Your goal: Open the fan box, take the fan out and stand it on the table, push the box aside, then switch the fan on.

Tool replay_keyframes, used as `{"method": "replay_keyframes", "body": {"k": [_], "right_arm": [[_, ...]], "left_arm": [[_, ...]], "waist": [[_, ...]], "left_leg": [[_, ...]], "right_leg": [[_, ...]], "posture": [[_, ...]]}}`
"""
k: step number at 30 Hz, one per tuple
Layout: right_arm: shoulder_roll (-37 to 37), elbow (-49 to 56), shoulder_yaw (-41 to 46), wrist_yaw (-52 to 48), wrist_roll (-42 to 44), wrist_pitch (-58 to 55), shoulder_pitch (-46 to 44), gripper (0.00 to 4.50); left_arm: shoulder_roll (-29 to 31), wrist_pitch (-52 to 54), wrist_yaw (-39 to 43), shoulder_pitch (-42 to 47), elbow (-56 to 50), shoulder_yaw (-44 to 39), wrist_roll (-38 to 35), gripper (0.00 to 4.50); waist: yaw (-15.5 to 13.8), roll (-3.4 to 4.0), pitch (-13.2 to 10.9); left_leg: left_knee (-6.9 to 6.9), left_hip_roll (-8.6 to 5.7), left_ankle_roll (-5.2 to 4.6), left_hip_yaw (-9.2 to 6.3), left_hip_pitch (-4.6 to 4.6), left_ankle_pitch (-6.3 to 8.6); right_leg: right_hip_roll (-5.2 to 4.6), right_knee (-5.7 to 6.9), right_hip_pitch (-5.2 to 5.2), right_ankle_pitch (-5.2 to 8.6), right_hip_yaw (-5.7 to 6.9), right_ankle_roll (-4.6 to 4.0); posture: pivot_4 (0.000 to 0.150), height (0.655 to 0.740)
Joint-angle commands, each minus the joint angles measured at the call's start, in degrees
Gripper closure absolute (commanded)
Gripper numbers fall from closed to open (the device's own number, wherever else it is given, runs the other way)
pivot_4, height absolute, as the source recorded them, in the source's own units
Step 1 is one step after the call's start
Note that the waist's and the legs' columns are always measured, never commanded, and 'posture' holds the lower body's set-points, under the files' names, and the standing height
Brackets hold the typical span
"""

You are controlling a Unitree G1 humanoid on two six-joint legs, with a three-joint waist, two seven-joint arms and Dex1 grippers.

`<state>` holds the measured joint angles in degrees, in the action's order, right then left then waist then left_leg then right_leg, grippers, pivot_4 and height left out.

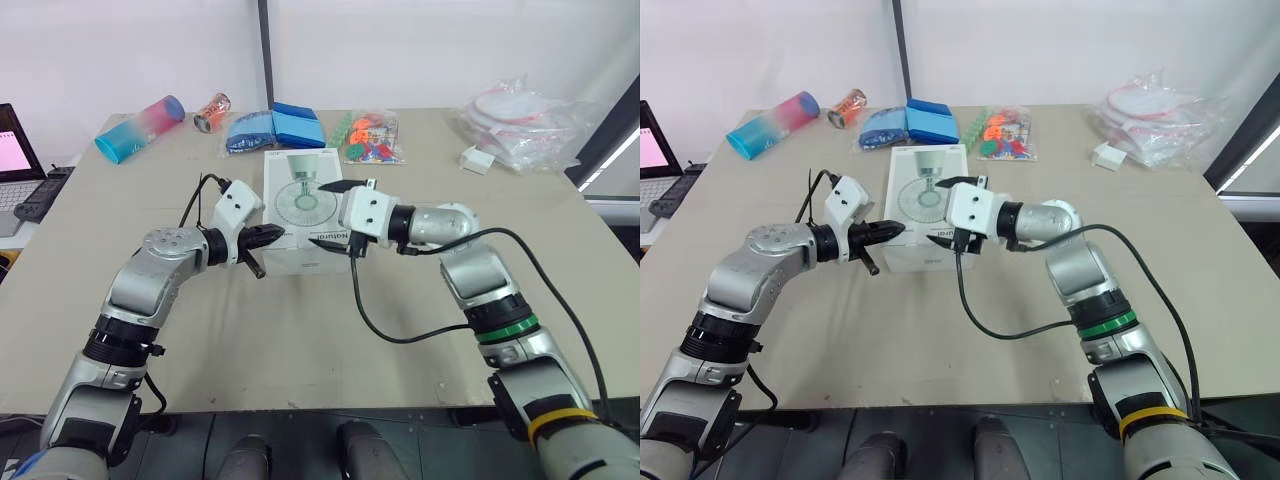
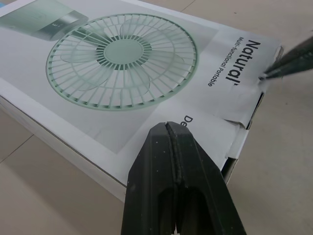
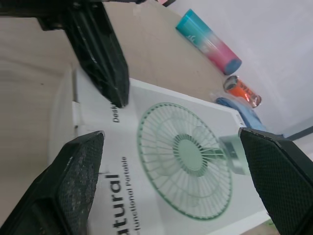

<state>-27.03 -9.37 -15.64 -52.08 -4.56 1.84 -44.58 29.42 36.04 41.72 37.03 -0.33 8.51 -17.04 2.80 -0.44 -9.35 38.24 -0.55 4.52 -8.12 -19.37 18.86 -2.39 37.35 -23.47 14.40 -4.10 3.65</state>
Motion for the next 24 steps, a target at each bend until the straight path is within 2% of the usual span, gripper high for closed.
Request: {"method": "replay_keyframes", "body": {"k": [1, 24], "right_arm": [[0.29, 2.47, -0.22, 0.27, -0.3, 0.23, -0.02, 0.0], [1.07, -1.04, -1.26, 3.72, -5.07, 3.94, -1.0, 0.0]], "left_arm": [[-0.33, 0.54, -0.06, -0.13, 1.48, 0.39, 1.34, 4.44], [-0.94, 0.75, 0.35, -0.34, 0.99, 0.28, 1.89, 4.44]], "waist": [[-0.01, 0.0, 0.0], [-0.01, 0.0, 0.0]], "left_leg": [[0.0, 0.0, 0.0, 0.0, 0.0, 0.0], [0.0, -0.01, 0.0, 0.0, 0.0, 0.0]], "right_leg": [[0.01, 0.01, 0.0, 0.0, 0.0, 0.0], [-0.01, 0.01, 0.0, 0.0, 0.0, 0.0]], "posture": [[0.15, 0.74], [0.15, 0.74]]}}
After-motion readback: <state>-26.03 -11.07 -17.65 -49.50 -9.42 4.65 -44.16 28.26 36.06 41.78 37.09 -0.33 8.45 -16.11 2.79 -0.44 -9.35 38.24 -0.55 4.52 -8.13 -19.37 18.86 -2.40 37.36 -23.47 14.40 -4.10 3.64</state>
